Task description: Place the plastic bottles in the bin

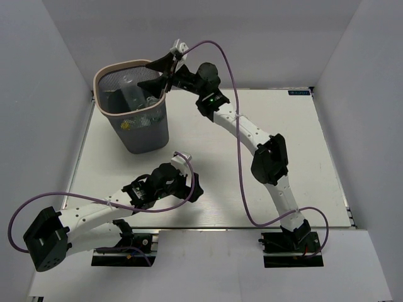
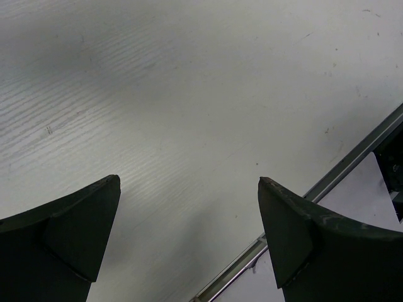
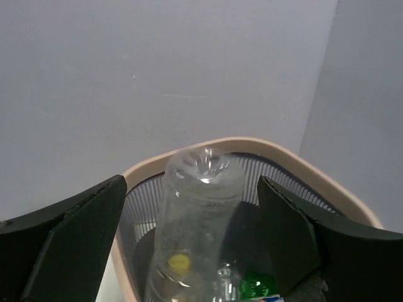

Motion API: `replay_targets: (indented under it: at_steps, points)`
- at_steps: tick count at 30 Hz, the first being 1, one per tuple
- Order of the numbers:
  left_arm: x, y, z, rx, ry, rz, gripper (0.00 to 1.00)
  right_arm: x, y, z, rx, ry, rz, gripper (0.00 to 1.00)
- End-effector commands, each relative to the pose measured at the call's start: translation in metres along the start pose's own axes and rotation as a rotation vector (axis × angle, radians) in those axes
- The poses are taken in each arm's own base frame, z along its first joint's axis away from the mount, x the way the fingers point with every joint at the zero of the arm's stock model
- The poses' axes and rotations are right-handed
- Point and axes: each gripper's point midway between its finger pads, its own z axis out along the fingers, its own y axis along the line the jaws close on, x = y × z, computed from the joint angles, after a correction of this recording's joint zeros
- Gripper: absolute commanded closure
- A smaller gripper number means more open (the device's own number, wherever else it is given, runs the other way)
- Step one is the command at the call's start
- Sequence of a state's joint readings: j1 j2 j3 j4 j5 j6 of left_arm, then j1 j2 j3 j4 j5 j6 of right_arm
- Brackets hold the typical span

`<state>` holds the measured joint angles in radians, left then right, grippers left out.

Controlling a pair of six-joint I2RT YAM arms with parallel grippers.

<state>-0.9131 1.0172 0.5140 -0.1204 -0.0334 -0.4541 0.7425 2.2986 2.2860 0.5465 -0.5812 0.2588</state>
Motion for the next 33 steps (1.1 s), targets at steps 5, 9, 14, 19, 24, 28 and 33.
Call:
replay_targets:
  at_steps: [5, 9, 14, 19, 24, 28, 33]
  points:
    - [-0.007, -0.001, -0.002, 0.004, -0.045, -0.009, 0.0, -0.123, -0.063, -0.07, 0.263, -0.028, -0.2, 0.44]
    - [-0.01, -0.002, 0.0, 0.01, -0.058, 0.0, 0.0, -0.1, -0.114, -0.163, 0.506, 0.242, -0.248, 1.0]
    - [-0.006, -0.002, 0.006, 0.012, -0.043, 0.01, 0.0, 0.047, -0.136, -0.329, 0.727, 0.893, -0.107, 0.47]
    - [-0.002, -0.004, 0.014, 0.023, -0.016, 0.02, 0.0, 0.115, -0.116, -0.413, 0.73, 1.161, 0.039, 0.1]
    - [-0.008, -0.009, 0.017, 0.034, -0.017, 0.029, 0.0, 0.155, -0.118, -0.45, 0.739, 1.262, 0.143, 0.1]
    - [-0.007, -0.006, 0.015, 0.021, -0.011, 0.029, 0.0, 0.177, -0.125, -0.468, 0.749, 1.318, 0.144, 0.1]
    - [-0.009, -0.004, 0.011, 0.006, -0.022, 0.029, 0.0, 0.212, -0.121, -0.486, 0.717, 1.394, 0.196, 0.1]
